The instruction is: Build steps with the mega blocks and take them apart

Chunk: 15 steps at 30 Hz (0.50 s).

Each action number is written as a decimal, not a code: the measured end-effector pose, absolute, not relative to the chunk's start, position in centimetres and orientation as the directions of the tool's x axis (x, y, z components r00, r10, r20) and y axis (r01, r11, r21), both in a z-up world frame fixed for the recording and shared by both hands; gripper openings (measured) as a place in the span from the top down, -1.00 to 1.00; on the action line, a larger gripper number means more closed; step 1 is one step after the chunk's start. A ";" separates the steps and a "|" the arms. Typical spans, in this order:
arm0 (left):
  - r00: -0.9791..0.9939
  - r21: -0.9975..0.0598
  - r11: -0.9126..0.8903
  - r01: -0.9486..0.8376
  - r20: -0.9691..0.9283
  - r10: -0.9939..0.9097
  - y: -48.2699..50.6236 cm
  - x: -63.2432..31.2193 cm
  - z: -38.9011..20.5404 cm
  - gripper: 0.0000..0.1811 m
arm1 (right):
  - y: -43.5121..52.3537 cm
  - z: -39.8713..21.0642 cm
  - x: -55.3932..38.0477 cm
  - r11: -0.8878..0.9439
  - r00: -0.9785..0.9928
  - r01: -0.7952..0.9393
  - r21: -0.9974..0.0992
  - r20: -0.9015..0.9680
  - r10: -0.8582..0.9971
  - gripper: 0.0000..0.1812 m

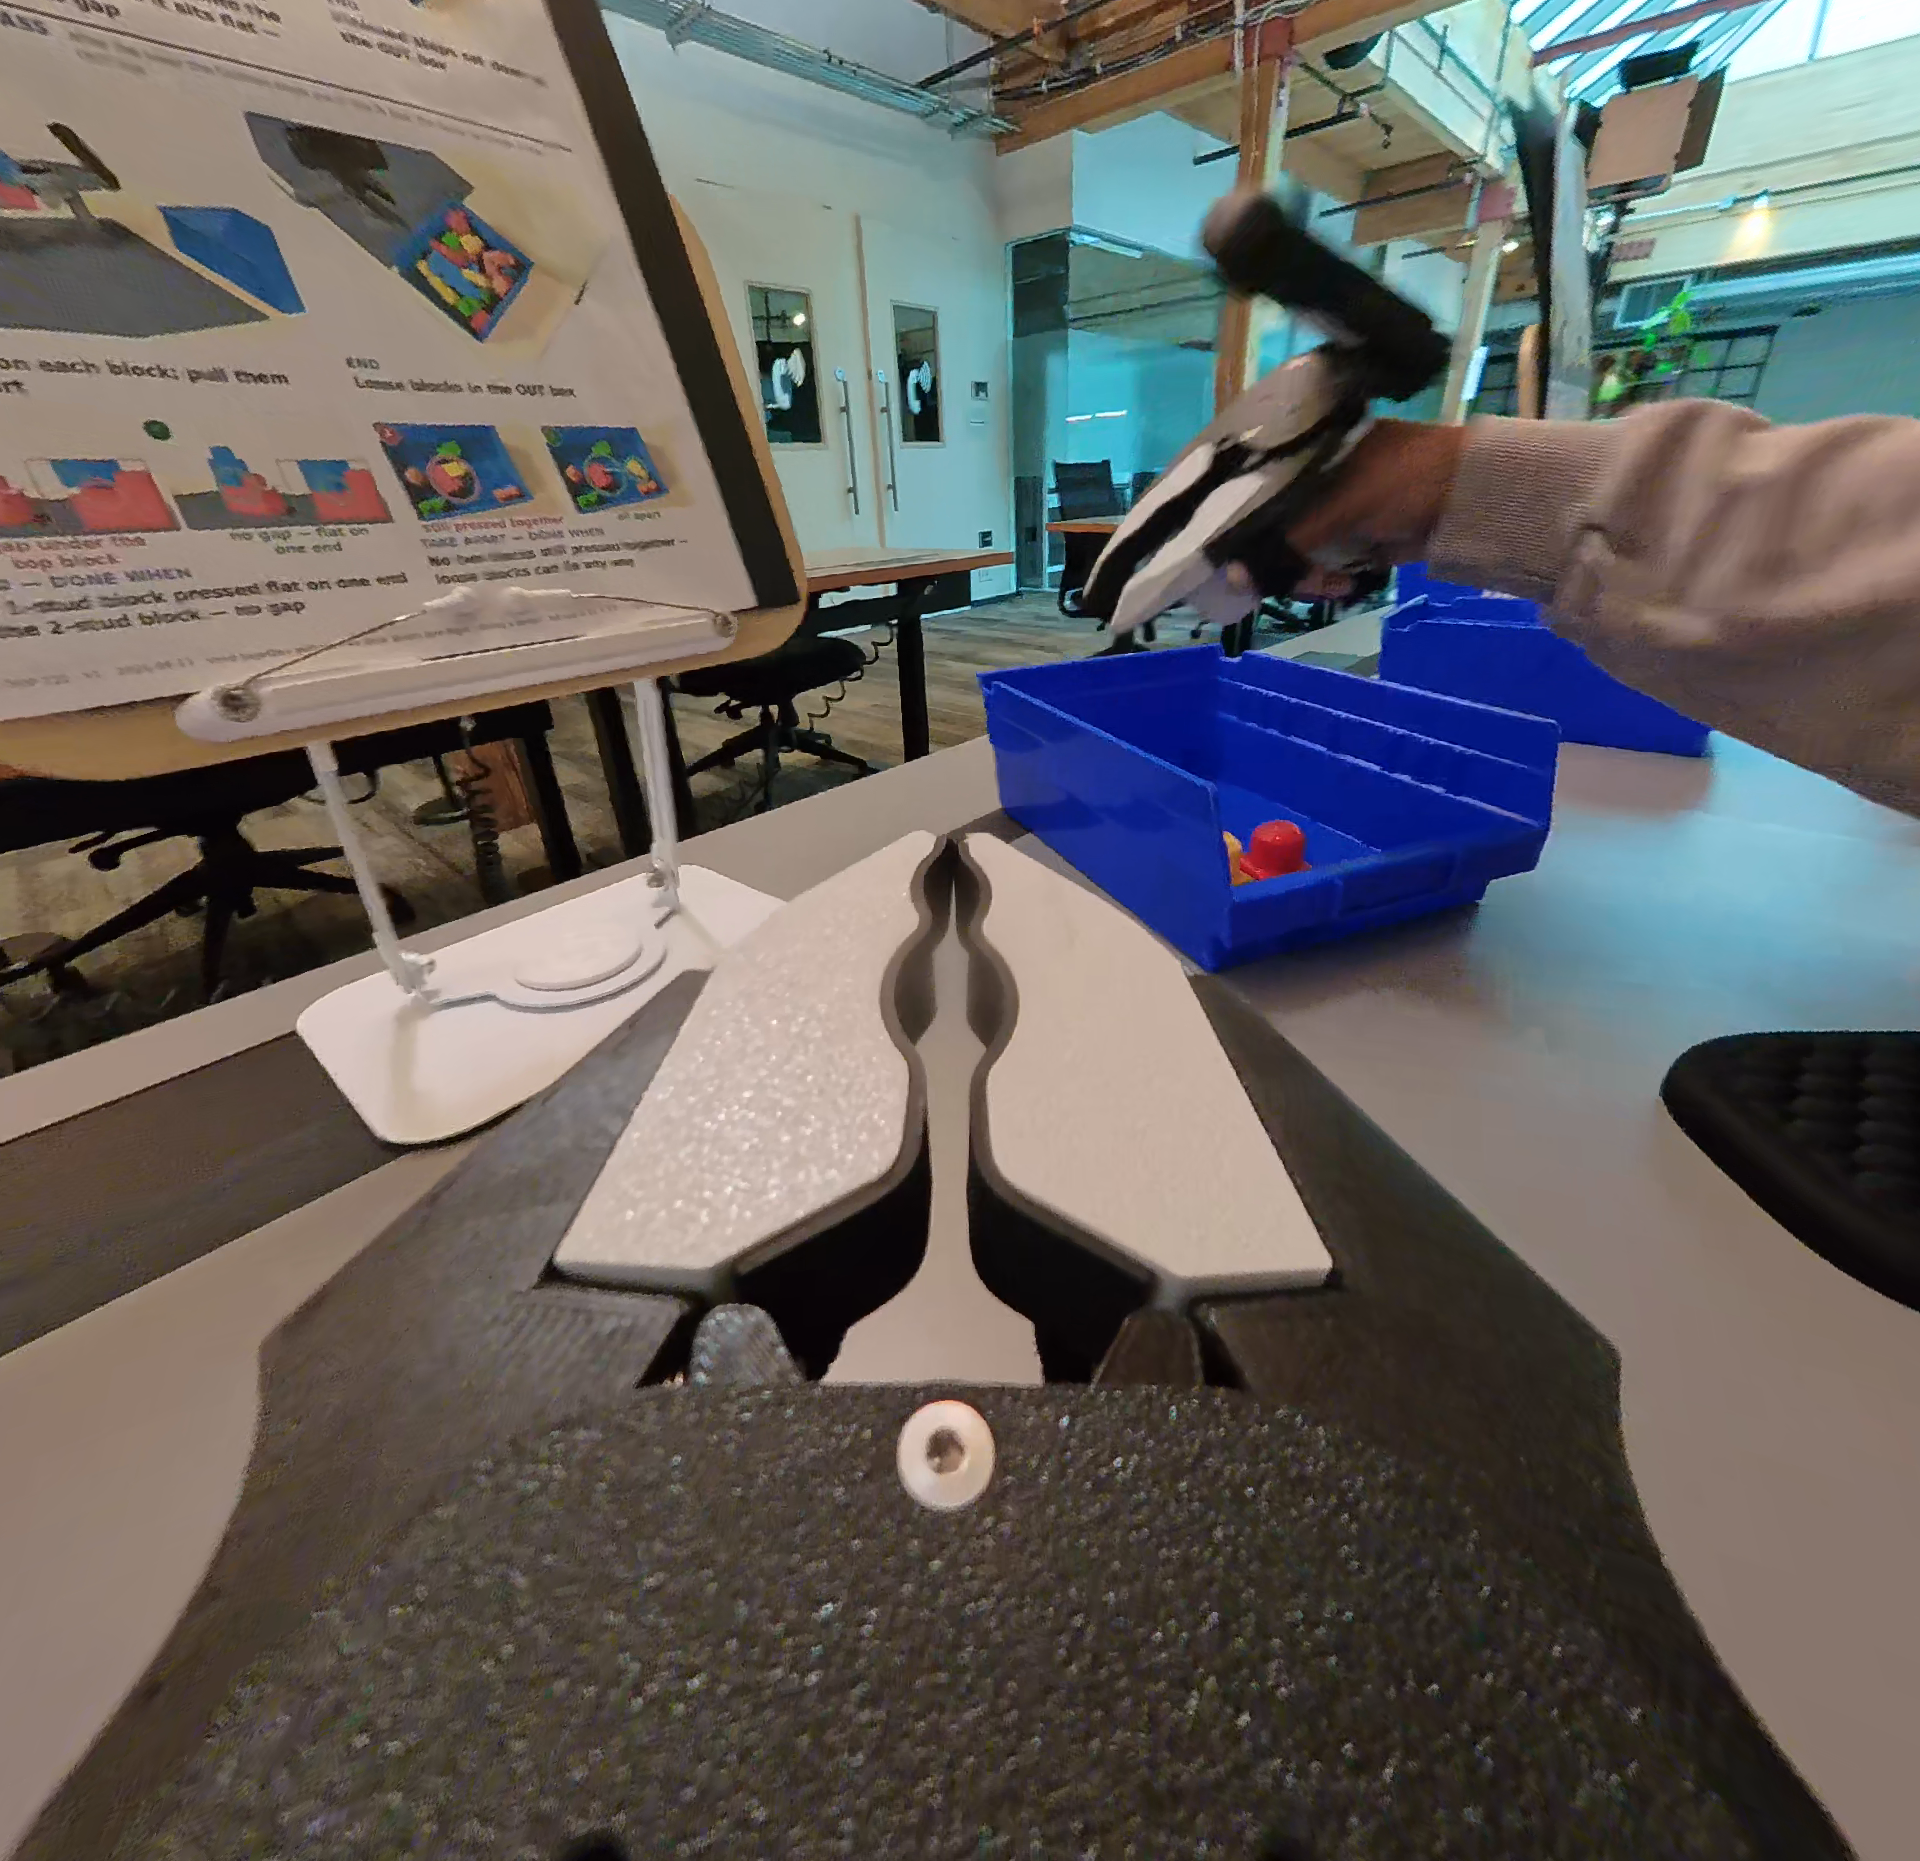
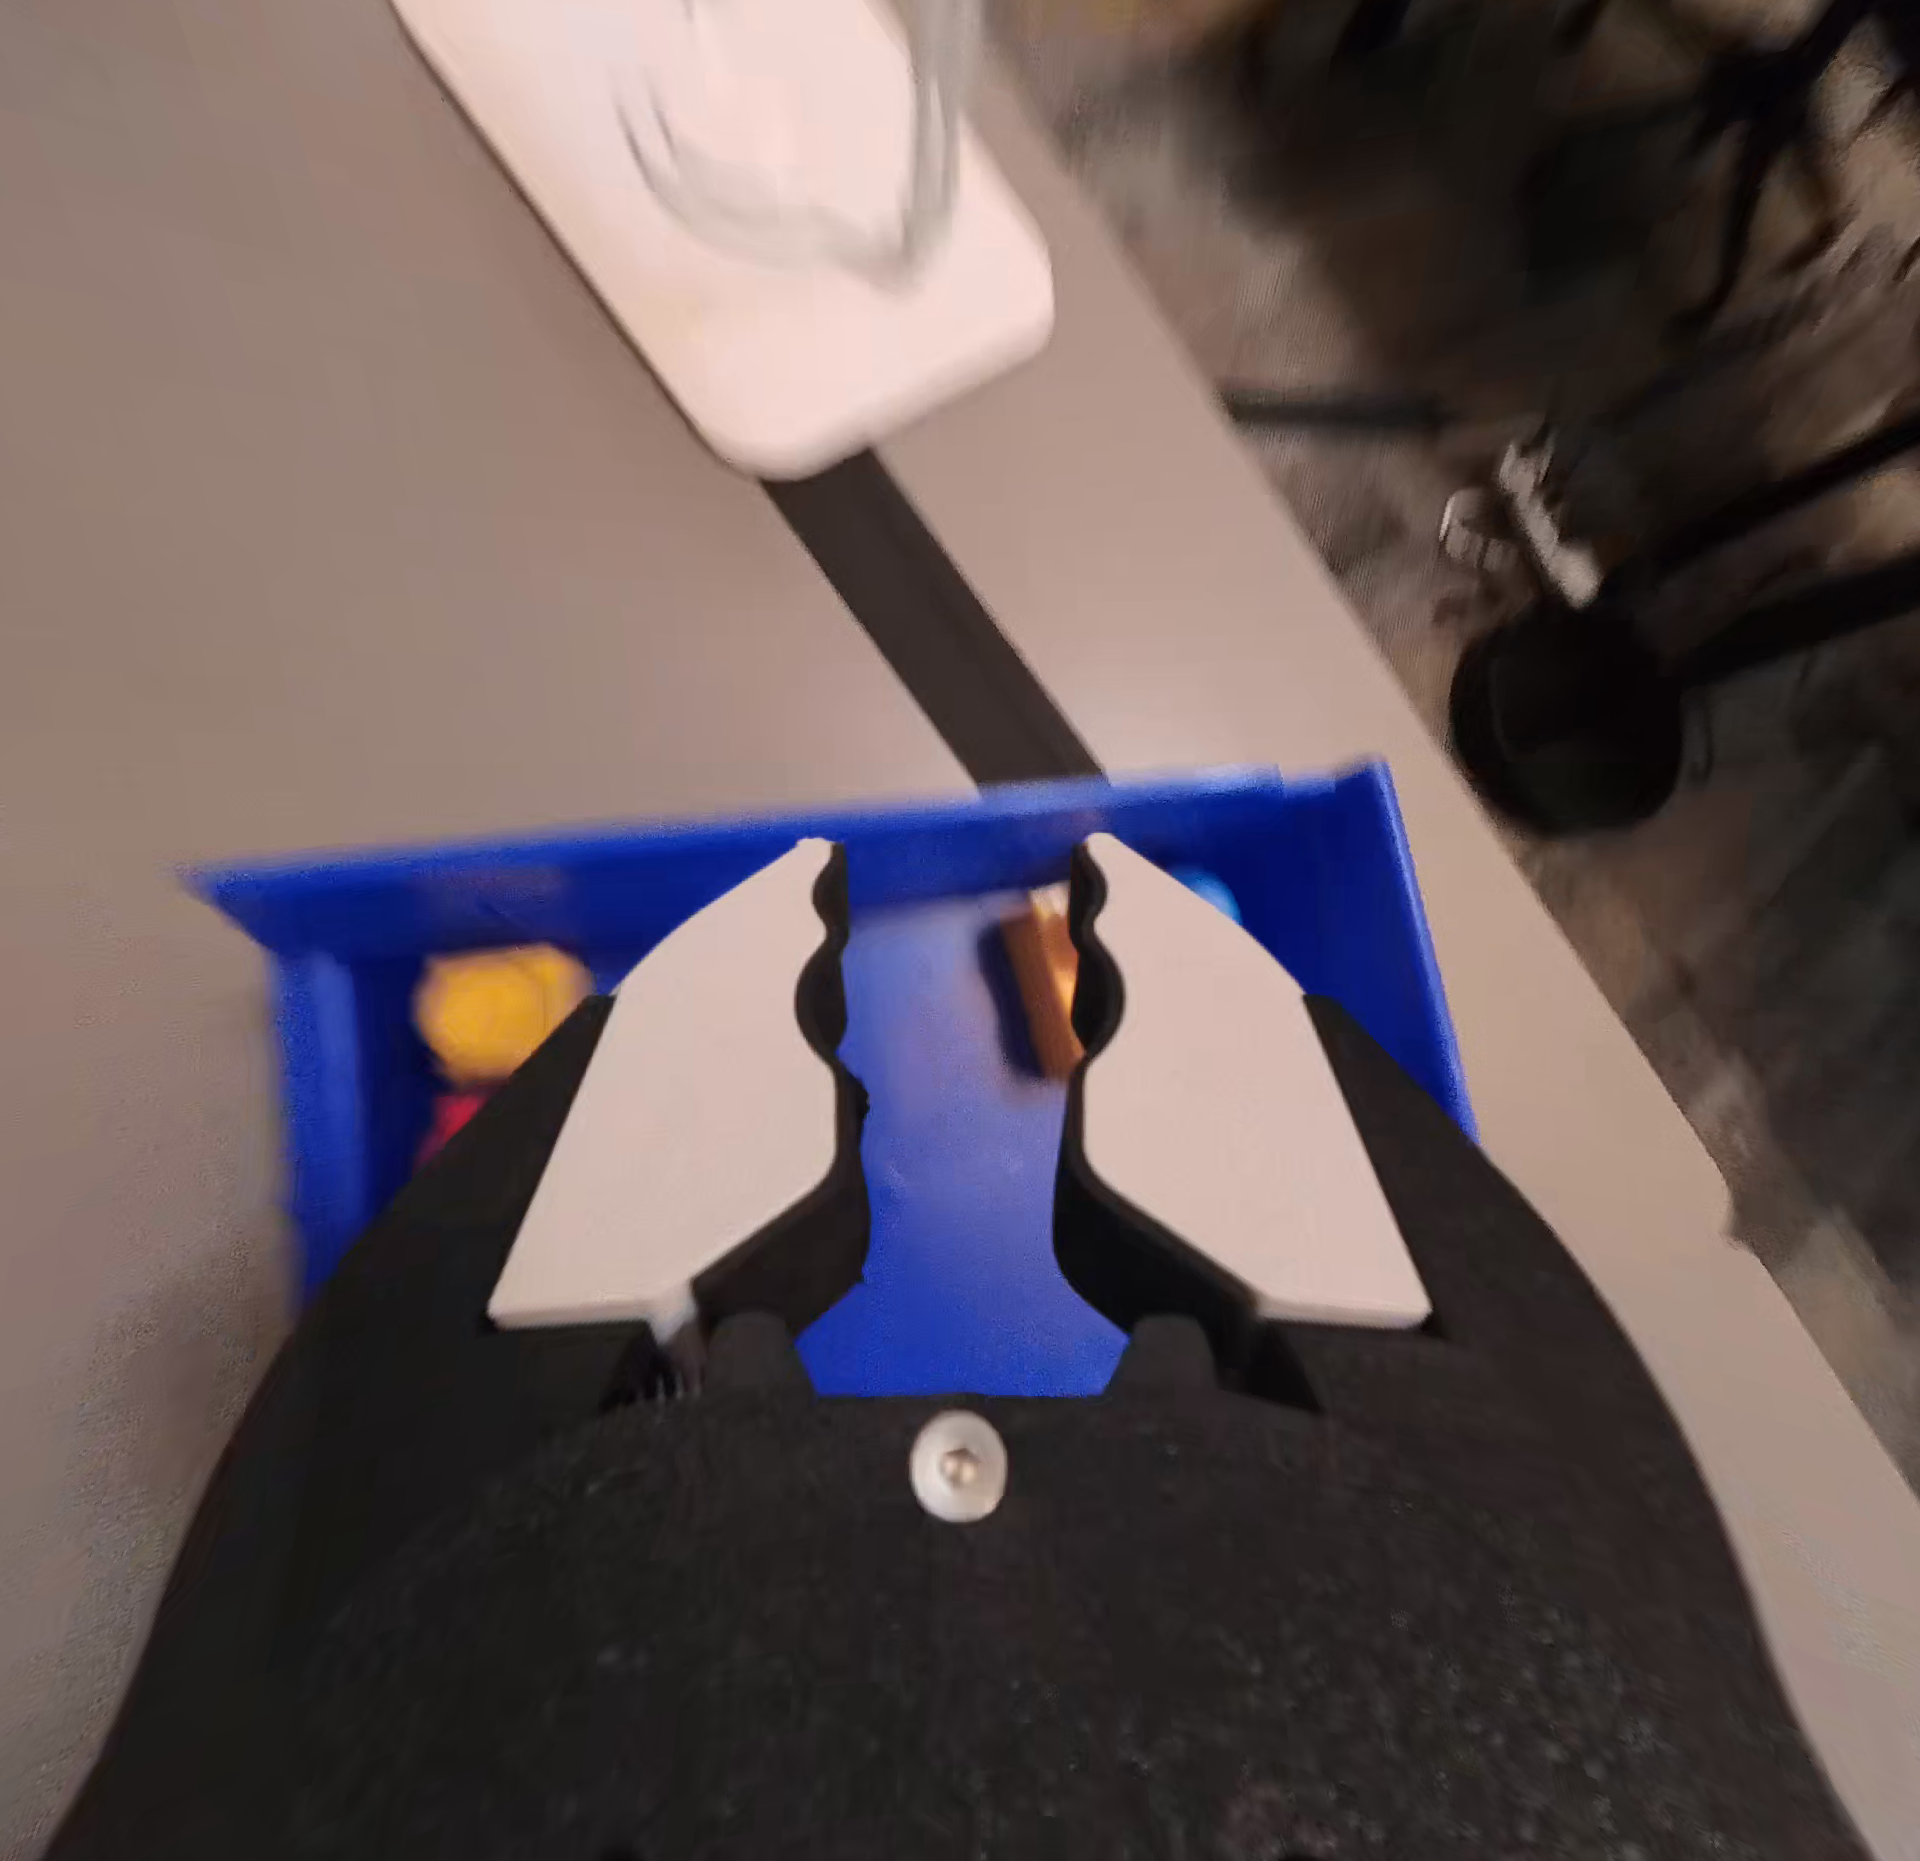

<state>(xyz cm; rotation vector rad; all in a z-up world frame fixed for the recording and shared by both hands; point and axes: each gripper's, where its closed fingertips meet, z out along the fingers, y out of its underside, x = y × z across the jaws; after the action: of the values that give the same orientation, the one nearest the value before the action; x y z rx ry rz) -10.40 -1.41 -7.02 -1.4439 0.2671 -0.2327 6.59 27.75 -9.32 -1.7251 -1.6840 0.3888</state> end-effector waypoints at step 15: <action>0.798 -0.923 -0.374 -0.094 -0.294 0.525 -12.7 -37.1 -5.0 0.84 | 9.9 -11.5 3.6 -0.120 0.368 0.168 -0.978 -0.051 0.929 1.00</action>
<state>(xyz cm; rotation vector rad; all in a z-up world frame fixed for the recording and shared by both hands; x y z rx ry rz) -37.12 -12.67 -5.01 -1.8480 -0.3293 0.6786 3.64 9.89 -11.48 -1.5636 -1.0156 0.8940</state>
